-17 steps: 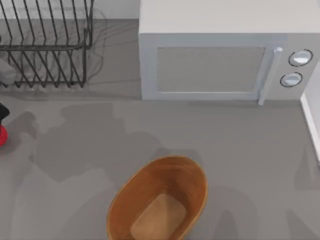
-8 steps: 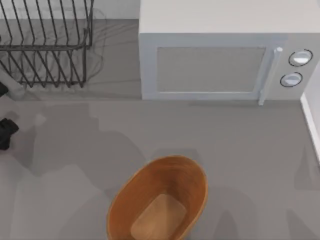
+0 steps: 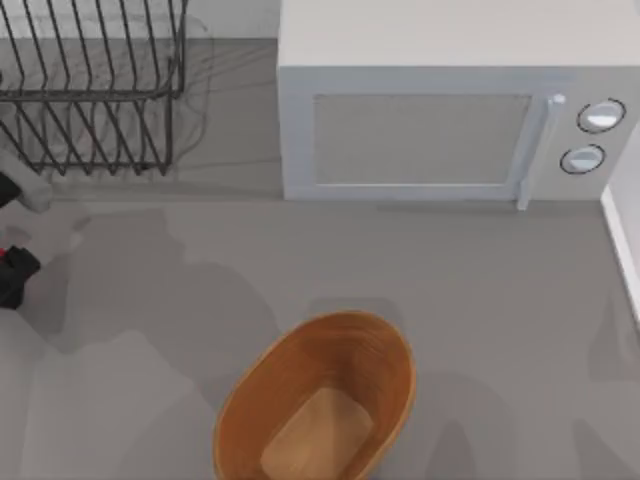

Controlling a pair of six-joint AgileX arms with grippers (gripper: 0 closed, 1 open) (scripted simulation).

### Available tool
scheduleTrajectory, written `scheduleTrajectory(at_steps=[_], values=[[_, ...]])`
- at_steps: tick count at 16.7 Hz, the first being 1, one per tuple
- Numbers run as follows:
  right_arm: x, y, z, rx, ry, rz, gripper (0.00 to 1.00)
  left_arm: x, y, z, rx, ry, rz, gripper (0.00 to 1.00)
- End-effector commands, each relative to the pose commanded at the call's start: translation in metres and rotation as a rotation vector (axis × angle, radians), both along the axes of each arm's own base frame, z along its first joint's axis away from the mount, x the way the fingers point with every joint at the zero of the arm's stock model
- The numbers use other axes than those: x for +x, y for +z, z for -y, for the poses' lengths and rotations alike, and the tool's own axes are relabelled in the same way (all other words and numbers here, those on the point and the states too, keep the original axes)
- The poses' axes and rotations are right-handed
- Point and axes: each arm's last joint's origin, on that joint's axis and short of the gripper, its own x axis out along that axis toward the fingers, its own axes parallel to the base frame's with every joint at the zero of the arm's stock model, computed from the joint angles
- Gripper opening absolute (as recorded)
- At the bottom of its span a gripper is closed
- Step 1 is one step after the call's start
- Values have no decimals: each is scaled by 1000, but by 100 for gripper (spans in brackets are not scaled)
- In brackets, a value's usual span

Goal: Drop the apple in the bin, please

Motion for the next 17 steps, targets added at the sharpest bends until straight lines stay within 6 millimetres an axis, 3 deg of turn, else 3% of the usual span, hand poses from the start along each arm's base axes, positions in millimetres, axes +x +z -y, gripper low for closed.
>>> scheduleTrajectory(at_steps=[11, 17], values=[[0, 0, 0, 0, 0, 0, 100, 0, 0, 0, 0, 0, 0, 2], [0, 0, 0, 0, 0, 0, 100, 0, 0, 0, 0, 0, 0, 0]])
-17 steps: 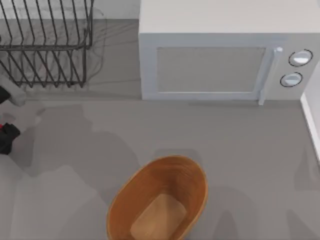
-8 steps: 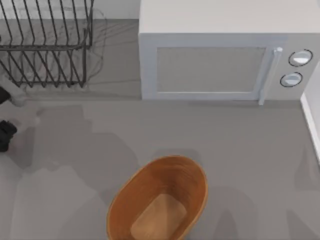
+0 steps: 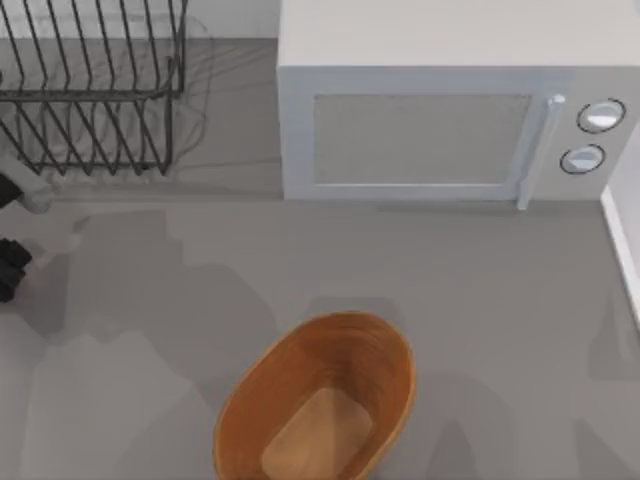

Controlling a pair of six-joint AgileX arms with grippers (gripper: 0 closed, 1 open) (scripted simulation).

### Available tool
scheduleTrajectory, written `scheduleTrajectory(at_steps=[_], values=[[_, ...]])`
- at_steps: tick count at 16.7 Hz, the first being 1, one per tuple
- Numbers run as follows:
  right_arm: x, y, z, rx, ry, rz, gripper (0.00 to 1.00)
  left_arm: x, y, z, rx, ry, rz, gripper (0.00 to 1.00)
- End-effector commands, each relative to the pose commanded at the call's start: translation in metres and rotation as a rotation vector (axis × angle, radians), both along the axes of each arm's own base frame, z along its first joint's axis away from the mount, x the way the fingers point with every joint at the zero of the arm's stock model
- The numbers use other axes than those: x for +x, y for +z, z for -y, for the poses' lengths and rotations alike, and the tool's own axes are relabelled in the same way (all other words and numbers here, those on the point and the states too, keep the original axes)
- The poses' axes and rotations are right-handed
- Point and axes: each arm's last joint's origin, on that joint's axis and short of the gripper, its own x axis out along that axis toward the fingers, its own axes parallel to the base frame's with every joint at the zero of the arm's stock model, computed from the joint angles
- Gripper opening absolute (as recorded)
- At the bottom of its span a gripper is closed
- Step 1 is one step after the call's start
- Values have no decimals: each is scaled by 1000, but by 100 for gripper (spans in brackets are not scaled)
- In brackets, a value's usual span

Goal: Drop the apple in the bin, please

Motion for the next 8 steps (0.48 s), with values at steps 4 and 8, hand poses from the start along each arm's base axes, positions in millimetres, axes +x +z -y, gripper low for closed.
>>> scheduleTrajectory(at_steps=[4, 8], values=[[0, 0, 0, 0, 0, 0, 100, -1, 8, 2, -11, 4, 8, 0], [0, 0, 0, 0, 0, 0, 100, 8, 39, 1, -10, -1, 15, 0]])
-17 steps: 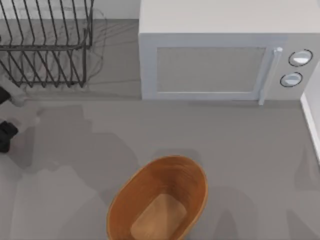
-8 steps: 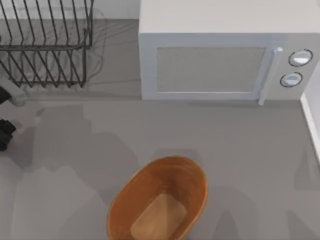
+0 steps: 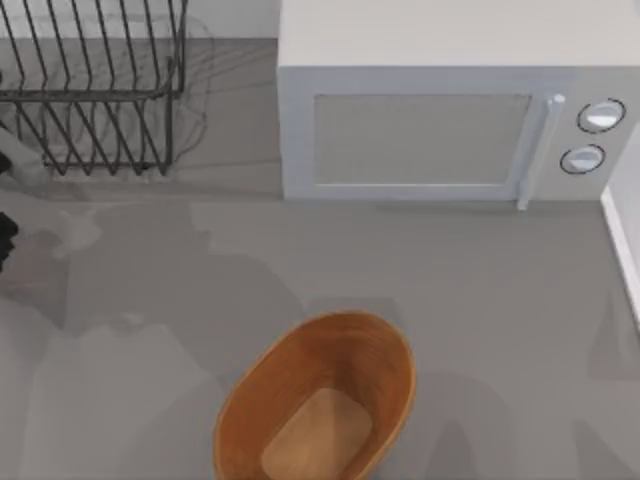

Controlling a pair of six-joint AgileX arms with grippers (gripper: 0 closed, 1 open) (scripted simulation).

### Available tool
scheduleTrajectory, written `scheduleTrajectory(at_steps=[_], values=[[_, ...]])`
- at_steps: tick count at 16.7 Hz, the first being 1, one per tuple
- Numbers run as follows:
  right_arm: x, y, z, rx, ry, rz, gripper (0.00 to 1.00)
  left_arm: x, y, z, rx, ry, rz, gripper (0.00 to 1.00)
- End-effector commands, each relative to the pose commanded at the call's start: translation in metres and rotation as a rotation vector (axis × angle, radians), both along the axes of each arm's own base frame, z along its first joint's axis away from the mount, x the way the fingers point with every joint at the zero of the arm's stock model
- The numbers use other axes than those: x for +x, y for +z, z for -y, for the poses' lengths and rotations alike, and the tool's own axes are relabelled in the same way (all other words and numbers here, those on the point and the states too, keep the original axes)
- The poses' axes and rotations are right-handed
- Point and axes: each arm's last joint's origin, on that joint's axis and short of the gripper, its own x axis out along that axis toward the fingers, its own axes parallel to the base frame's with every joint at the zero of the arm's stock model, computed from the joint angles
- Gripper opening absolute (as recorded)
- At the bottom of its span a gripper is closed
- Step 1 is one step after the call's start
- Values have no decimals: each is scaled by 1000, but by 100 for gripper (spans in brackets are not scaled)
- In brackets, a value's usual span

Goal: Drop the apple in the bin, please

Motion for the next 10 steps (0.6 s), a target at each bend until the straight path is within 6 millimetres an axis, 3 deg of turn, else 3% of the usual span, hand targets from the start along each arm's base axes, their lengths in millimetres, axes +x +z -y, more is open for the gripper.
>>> scheduleTrajectory(at_steps=[7, 10], values=[[0, 0, 0, 0, 0, 0, 100, -6, 101, 1, -4, 3, -25, 0], [0, 0, 0, 0, 0, 0, 100, -9, 119, 1, -1, 5, -7, 0]])
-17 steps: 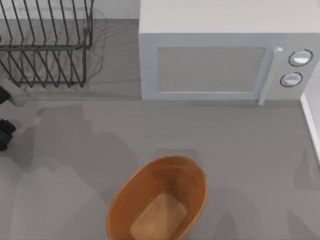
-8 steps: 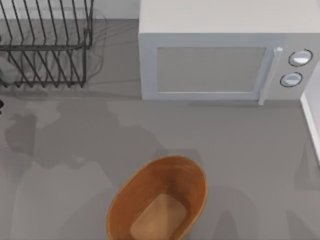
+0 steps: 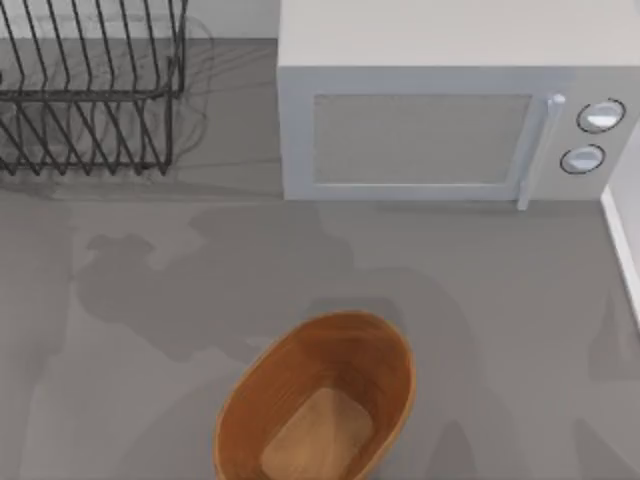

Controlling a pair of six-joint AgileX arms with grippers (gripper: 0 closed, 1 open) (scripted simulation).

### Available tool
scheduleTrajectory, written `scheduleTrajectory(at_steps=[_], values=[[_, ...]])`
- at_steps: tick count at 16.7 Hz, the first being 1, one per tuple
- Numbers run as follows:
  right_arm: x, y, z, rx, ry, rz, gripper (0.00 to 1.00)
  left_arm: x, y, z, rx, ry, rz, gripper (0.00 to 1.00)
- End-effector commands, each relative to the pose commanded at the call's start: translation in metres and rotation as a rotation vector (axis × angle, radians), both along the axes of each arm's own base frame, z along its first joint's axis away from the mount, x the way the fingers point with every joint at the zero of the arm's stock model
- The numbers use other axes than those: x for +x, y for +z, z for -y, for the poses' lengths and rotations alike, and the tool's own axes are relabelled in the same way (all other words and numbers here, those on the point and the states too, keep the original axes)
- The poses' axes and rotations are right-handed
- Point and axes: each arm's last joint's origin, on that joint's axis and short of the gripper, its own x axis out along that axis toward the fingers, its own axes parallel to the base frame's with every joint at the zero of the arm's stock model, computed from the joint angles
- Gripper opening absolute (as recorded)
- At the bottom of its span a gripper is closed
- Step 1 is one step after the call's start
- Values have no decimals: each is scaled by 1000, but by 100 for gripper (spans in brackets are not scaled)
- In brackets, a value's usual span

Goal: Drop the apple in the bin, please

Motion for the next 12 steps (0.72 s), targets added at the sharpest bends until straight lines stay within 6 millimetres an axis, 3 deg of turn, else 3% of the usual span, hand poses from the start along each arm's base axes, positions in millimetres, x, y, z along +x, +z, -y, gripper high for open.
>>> scheduleTrajectory(at_steps=[6, 9, 12], values=[[0, 0, 0, 0, 0, 0, 100, 0, -2, 2, -2, 15, -4, 0], [0, 0, 0, 0, 0, 0, 100, -2, -3, 20, -13, 81, -12, 0], [0, 0, 0, 0, 0, 0, 100, -6, -6, 49, -26, 189, -38, 0]])
